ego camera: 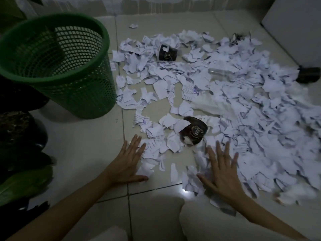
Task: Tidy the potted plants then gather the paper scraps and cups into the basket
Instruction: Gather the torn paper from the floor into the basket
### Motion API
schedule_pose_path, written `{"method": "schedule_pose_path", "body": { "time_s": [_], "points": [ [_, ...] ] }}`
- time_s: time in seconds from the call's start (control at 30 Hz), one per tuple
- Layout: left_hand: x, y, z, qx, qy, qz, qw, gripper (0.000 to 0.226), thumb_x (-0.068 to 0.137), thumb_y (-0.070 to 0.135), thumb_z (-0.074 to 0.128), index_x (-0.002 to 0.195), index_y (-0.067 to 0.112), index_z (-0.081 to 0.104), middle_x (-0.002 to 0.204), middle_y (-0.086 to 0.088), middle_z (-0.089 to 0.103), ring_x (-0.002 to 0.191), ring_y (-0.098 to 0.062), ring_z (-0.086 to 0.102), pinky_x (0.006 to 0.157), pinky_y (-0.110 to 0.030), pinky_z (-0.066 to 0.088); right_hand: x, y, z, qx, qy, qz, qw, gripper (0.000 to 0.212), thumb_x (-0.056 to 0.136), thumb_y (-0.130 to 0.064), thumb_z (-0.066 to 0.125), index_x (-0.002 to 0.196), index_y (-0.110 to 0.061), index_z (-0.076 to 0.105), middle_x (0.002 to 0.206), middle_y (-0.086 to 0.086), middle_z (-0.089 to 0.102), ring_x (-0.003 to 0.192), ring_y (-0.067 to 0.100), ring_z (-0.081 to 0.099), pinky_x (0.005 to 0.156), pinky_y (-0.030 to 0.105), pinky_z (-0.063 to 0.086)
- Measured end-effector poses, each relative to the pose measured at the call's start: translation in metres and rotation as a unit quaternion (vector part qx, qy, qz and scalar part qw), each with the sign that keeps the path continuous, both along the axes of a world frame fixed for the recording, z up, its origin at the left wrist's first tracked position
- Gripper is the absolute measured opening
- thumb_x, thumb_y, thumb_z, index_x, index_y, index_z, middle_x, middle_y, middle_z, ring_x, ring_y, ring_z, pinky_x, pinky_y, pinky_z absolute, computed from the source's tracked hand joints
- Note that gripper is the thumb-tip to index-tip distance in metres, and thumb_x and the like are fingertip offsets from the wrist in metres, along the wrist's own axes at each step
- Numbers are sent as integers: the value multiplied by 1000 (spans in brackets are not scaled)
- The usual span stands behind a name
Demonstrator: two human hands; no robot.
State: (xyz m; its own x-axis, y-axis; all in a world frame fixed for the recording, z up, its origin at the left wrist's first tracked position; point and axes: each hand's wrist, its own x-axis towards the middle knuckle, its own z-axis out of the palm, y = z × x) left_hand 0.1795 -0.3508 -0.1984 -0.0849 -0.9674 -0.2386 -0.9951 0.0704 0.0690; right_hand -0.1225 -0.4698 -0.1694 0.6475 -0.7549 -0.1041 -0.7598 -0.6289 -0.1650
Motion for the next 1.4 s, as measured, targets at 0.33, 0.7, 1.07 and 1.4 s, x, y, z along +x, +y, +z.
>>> {"method": "schedule_pose_path", "body": {
  "time_s": [0.33, 0.7, 1.07, 1.4],
  "points": [
    [-77, -65, -3, 32, 159, 158, 974, 103, 70, 76, 0, 146, 8, -13, 153, -8, -22, 146, -22, -13, 116, -31, -10, 54, -37, -26, 137, -21, -175, 975, 84, 84, -69, 10, 146, -19, -16, 154, 14, -23, 140, 35, -26, 112, 56, -10],
    [-103, -75, -8, -63, 325, 209, 920, 89, 82, 62, 36, 144, 12, -4, 156, -9, 0, 144, -17, -7, 117, -25, 2, 34, -58, -26, 172, -99, -251, 947, 84, 88, -59, 42, 147, -28, -10, 156, 14, -14, 141, 35, -21, 110, 57, -11],
    [-159, -112, 6, -196, 476, 435, 739, 50, 96, 24, 45, 141, 10, 30, 140, -9, 36, 133, -19, 29, 110, -27, 26, 51, -53, -31, 149, -166, -190, 956, 81, 72, -84, 9, 141, -45, -8, 156, 8, -16, 138, 26, -31, 109, 48, -20],
    [-172, -141, 12, -158, 525, 469, 693, 21, 100, 22, 36, 111, 26, 54, 110, 2, 59, 98, -13, 58, 75, -4, 43, 83, -29, -28, 222, -396, -254, 854, 36, 99, -18, 36, 129, -38, 30, 155, 3, 19, 145, 11, 2, 119, 27, 7]
  ]
}}
